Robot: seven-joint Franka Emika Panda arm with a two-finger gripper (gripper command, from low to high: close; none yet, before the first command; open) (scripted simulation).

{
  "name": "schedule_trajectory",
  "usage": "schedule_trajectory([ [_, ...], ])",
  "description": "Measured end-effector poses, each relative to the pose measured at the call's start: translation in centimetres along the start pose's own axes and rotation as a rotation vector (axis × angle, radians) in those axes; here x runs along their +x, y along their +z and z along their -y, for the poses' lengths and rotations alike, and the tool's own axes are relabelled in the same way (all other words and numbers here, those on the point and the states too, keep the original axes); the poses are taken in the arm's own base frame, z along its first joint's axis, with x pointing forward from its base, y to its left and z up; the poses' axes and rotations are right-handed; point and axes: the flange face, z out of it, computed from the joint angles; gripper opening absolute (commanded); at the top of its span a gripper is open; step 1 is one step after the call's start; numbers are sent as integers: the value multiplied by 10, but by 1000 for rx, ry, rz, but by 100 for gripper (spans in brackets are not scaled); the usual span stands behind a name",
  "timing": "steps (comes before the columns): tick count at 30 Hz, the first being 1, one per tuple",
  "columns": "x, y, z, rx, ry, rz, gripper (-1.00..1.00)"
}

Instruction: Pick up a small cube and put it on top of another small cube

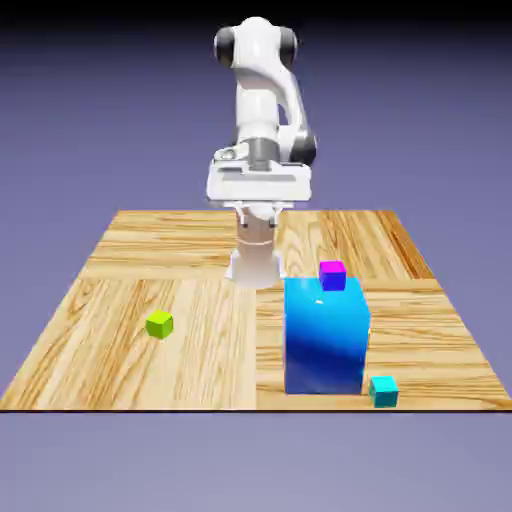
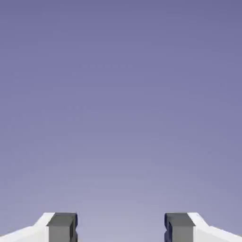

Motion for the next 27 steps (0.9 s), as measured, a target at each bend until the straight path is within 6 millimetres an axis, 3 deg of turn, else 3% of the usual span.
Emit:
schedule_trajectory([
  [5, -95, 19, 78, 66, -282, 195, 0],
  [9, -181, 18, 122, 119, -502, 348, 0],
  [17, -247, 62, 123, 37, -749, 592, 0],
  [27, -328, 113, 98, -146, -1108, 811, 0],
])
